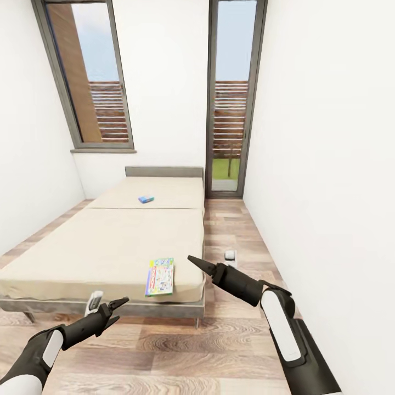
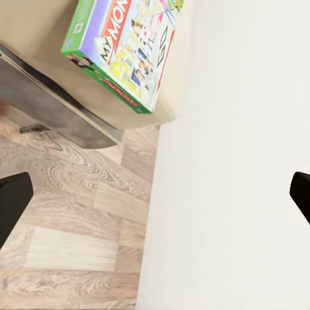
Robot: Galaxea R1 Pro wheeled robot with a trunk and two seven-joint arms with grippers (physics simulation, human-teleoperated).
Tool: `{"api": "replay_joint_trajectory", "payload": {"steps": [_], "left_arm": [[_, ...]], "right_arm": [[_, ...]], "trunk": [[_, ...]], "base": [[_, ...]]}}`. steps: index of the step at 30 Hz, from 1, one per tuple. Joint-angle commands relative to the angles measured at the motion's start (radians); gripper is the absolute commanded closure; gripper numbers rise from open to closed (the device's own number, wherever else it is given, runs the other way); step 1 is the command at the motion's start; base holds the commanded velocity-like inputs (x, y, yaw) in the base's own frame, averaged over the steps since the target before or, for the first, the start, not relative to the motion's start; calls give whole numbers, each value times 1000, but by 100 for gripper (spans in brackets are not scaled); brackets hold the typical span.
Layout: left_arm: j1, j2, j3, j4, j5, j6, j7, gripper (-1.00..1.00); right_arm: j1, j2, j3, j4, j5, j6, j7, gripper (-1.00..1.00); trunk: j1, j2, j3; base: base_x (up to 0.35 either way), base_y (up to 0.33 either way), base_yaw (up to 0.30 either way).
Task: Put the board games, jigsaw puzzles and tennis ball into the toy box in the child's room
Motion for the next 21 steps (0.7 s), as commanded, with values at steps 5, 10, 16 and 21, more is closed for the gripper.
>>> {"api": "replay_joint_trajectory", "payload": {"steps": [5, 10, 16, 21], "left_arm": [[-1, -1, 2, 0, 1, 5, -2, -100], [-1, -2, 1, 0, 1, 5, -2, -100], [-1, -4, 1, 0, 1, 4, -2, -100], [-1, -6, 1, 0, 0, 3, -2, -100]], "right_arm": [[2, 9, -5, -1, -10, 9, 2, -100], [3, 11, -7, 5, -34, 9, -1, -100], [3, 11, -8, 9, -41, 8, -2, -100], [3, 11, -8, 11, -42, 9, -3, -100]], "trunk": [[19, -36, -17], [38, -71, -32], [61, -113, -51], [65, -120, -54]], "base": [[0, 0, 0], [0, 0, 0], [0, 0, 0], [0, 0, 0]]}}
